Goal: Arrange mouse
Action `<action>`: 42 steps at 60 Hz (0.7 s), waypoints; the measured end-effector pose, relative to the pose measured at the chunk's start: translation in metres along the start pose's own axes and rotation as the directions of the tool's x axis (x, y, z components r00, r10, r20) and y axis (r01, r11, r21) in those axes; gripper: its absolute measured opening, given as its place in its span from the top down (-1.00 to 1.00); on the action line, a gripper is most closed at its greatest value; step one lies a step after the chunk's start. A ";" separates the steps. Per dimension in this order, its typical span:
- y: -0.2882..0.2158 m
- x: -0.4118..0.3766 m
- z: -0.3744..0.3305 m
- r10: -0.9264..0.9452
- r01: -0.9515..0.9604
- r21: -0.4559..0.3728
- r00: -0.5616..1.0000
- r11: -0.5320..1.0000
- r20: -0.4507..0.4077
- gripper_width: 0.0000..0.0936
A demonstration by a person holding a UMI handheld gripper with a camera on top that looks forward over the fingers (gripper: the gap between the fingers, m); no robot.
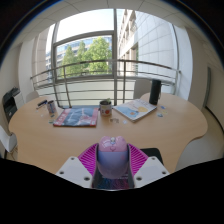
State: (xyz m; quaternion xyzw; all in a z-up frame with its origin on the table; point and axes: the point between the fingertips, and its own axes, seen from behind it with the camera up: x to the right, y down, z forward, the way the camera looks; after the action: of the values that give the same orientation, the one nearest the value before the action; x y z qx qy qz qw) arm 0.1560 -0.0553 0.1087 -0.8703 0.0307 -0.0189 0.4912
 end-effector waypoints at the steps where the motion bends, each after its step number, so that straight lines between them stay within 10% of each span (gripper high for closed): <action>1: 0.009 0.009 0.000 -0.008 0.007 -0.027 1.000 1.000 -0.006 0.15; 18: 0.123 0.037 0.032 0.007 0.002 -0.226 0.999 0.974 0.036 -0.21; 26: 0.106 0.041 0.015 -0.039 0.040 -0.179 0.999 0.983 0.009 -0.84; 42: 0.067 0.032 -0.092 -0.042 0.039 -0.087 0.999 0.995 -0.034 -0.79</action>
State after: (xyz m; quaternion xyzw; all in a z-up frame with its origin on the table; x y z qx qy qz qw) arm 0.1802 -0.1714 0.0988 -0.8907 0.0225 -0.0430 0.4521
